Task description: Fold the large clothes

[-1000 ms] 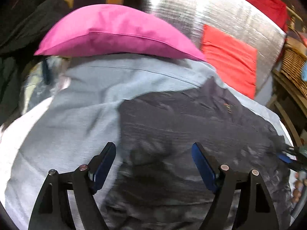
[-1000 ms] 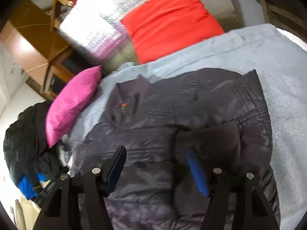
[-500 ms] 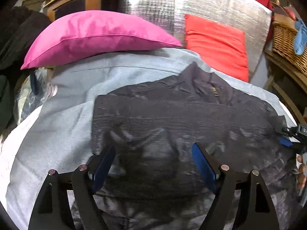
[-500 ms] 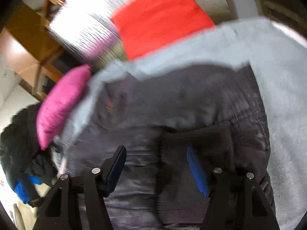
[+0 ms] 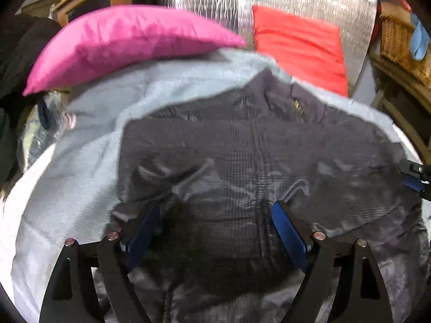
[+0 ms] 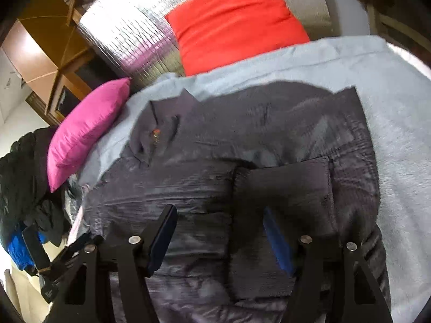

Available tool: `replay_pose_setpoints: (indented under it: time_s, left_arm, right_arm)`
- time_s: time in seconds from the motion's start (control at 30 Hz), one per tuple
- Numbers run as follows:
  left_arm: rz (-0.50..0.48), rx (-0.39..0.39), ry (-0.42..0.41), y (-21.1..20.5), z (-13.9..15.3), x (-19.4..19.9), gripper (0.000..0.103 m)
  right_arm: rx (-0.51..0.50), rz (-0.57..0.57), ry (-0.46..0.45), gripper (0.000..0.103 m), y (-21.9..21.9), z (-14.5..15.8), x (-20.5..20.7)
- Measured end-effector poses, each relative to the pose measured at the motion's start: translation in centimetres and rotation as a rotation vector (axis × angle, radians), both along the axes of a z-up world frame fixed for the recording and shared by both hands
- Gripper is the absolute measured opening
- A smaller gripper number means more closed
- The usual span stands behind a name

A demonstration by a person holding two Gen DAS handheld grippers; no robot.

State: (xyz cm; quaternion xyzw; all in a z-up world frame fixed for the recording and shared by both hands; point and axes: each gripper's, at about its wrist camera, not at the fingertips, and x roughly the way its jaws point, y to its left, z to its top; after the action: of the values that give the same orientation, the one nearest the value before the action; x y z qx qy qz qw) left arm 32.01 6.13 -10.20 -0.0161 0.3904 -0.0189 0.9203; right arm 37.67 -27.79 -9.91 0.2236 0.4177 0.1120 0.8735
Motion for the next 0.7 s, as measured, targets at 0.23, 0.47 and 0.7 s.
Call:
replay_pose_setpoints:
  time_s: [0.23,0.47,0.7]
  left_arm:
    - [0.023,-0.015,0.083,0.9,-2.4,0.7,0.086]
    - [0.014,-0.021,-0.011,0.6,-0.1,-1.2,0.086]
    - [-0.005,0.02,0.036,-0.1,-0.9,-1.3,0.087]
  right_arm:
    - [-0.024,0.041,-0.006,0.07,1.0,0.1,-2.3]
    - [0.024,0.036,-0.026,0.07,0.3,0.8,-3.3]
    - [0.014,0.011,0.014,0.074,0.2,-0.8,-3.1]
